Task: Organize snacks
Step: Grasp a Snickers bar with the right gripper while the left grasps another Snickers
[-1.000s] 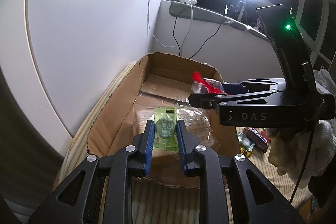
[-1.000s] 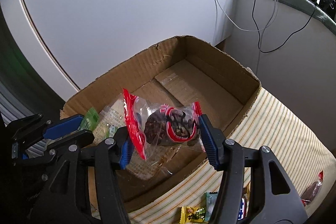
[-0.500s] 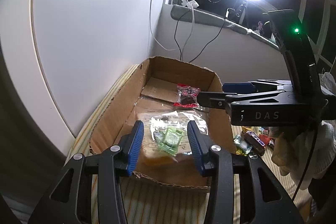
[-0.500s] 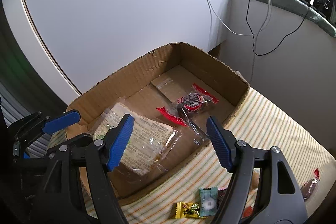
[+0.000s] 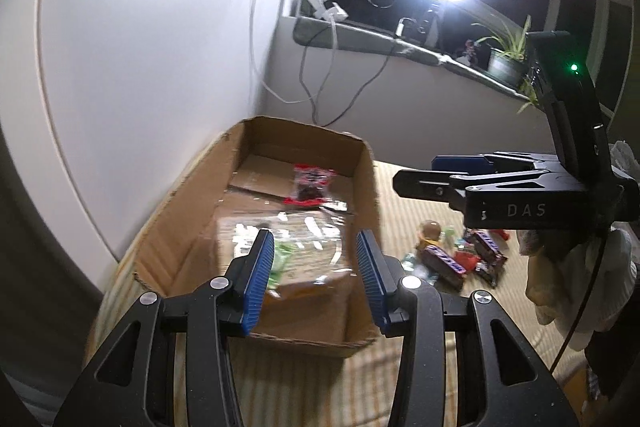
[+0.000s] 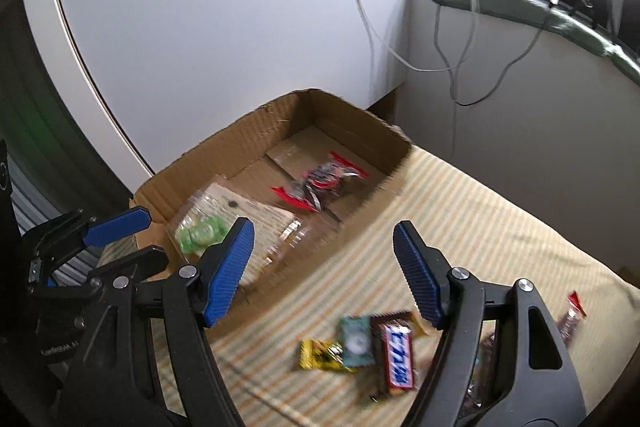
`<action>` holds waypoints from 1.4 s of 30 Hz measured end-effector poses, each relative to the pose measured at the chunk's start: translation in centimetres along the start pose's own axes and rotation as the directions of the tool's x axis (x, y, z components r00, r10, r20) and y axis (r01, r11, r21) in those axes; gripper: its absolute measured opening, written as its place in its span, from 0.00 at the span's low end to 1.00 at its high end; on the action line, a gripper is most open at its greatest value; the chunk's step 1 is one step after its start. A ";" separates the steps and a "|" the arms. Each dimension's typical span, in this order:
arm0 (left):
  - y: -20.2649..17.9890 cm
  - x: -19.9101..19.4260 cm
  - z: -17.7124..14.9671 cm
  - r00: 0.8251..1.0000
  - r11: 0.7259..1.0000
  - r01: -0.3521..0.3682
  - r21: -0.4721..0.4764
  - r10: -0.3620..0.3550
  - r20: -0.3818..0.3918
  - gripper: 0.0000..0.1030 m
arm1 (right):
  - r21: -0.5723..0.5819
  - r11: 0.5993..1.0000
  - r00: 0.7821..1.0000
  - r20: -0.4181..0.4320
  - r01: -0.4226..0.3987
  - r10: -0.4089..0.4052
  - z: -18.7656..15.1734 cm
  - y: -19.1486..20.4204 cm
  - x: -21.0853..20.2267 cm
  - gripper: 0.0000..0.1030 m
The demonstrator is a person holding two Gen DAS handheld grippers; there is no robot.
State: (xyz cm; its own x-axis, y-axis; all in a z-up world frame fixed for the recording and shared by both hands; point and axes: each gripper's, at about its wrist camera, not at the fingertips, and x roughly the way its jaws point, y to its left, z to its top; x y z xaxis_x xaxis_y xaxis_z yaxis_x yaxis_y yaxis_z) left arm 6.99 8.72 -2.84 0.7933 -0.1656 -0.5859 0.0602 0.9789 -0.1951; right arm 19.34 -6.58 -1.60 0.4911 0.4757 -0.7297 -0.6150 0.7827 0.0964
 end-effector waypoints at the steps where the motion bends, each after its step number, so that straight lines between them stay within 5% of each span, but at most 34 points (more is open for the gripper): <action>1: -0.3 0.0 0.0 1.000 1.000 0.009 0.005 -0.009 -0.001 0.40 | 0.008 1.000 1.000 0.004 0.003 -0.003 -0.4 -0.6 -0.6 0.73; 22: -9.2 3.1 -2.5 0.976 0.977 0.189 0.100 -0.176 -0.129 0.40 | 0.178 0.976 0.992 -0.053 0.126 -0.119 -10.9 -11.3 -6.4 0.72; 33: -11.4 6.1 -3.1 0.958 0.970 0.225 0.096 -0.202 -0.205 0.40 | 0.235 0.966 0.989 -0.119 0.111 -0.085 -13.4 -13.8 -4.0 0.45; 42: -12.0 9.2 -2.3 0.947 0.973 0.219 0.065 -0.196 -0.254 0.40 | 0.253 0.959 0.985 -0.145 0.129 -0.094 -12.9 -15.0 -1.4 0.45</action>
State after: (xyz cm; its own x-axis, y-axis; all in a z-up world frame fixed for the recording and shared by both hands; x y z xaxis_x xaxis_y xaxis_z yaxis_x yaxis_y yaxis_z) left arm 12.17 -4.78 -7.73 0.5859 -0.3793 -0.7161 0.2721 0.9245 -0.2671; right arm 19.96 -24.19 -10.75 0.4525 0.3369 -0.8257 -0.3699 0.9134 0.1700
